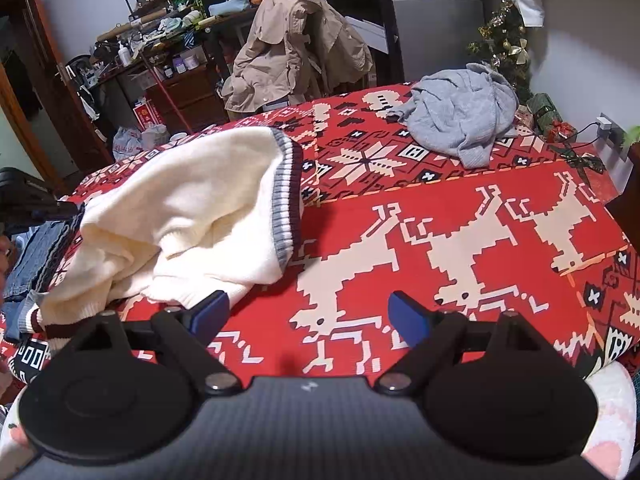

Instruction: Fold clothes

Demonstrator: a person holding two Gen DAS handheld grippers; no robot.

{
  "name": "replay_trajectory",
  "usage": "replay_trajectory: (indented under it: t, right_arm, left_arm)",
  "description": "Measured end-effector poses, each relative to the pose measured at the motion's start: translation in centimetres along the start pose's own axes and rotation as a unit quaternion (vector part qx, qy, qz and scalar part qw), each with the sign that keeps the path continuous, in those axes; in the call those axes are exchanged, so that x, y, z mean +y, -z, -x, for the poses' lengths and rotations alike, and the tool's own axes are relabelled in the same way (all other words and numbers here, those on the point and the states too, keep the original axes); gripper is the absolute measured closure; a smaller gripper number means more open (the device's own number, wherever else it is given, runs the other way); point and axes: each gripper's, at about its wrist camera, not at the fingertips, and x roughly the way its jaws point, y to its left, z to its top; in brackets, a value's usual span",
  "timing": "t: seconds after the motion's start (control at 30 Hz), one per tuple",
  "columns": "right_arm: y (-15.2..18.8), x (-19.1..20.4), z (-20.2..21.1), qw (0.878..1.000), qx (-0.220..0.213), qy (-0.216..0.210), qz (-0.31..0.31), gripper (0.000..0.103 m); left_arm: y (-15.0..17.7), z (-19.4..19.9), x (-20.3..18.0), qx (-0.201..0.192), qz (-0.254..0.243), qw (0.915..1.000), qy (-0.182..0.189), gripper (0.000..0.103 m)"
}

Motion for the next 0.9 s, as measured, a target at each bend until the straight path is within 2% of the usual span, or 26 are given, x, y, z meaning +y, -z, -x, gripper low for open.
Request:
replay_trajectory:
  t: [0.1, 0.2, 0.3, 0.37, 0.47, 0.6, 0.67, 0.7, 0.73, 0.77, 0.87, 0.9]
  right_arm:
    - [-0.1, 0.1, -0.4, 1.000, 0.003, -0.003, -0.003, 0.014]
    - [-0.1, 0.3, -0.6, 1.000, 0.004, -0.006, -0.002, 0.014]
    - [0.0, 0.4, -0.7, 1.000, 0.005, -0.007, 0.002, 0.014]
    - [0.0, 0.3, -0.6, 1.000, 0.005, -0.006, 0.001, 0.014]
    - [0.1, -0.2, -0.4, 1.000, 0.005, -0.003, -0.006, 0.014]
    - [0.3, -0.8, 0.0, 1.000, 0.005, 0.000, -0.014, 0.014]
    - [0.4, -1.0, 0.1, 1.000, 0.004, -0.001, -0.015, 0.014]
    - [0.4, -1.1, 0.2, 1.000, 0.004, -0.001, -0.015, 0.014]
    - [0.5, -1.2, 0.2, 1.000, 0.004, 0.000, -0.016, 0.014]
    - [0.5, -1.3, 0.1, 1.000, 0.005, 0.000, -0.018, 0.014]
    - [0.4, -1.5, -0.1, 1.000, 0.007, 0.000, -0.025, 0.014]
    - [0.4, -1.5, -0.2, 1.000, 0.006, -0.001, -0.025, 0.014]
  left_arm:
    - [1.4, 1.2, -2.0, 0.016, -0.037, 0.9981, 0.046, 0.093]
    - [3.2, 1.7, -4.1, 0.036, -0.058, 0.9931, 0.095, 0.076]
    - [4.9, 1.5, -6.5, 0.032, -0.093, 0.9886, 0.114, 0.072]
    - [5.6, 0.7, -7.8, 0.030, -0.109, 0.9860, 0.122, 0.069]
    - [6.2, -1.2, -9.3, 0.032, -0.121, 0.9858, 0.112, 0.062]
    - [5.7, -4.4, -9.2, 0.054, -0.087, 0.9913, 0.083, 0.062]
    - [5.2, -5.4, -9.0, 0.053, -0.068, 0.9933, 0.077, 0.063]
    - [4.8, -5.6, -8.9, 0.046, -0.058, 0.9942, 0.079, 0.072]
    - [4.5, -5.6, -9.0, 0.038, -0.056, 0.9950, 0.073, 0.090]
    - [4.2, -5.3, -9.0, 0.031, -0.056, 0.9958, 0.065, 0.097]
    - [3.1, -4.6, -9.2, 0.010, -0.056, 0.9974, 0.043, 0.098]
    - [2.6, -4.0, -8.9, 0.004, -0.051, 0.9975, 0.048, 0.098]
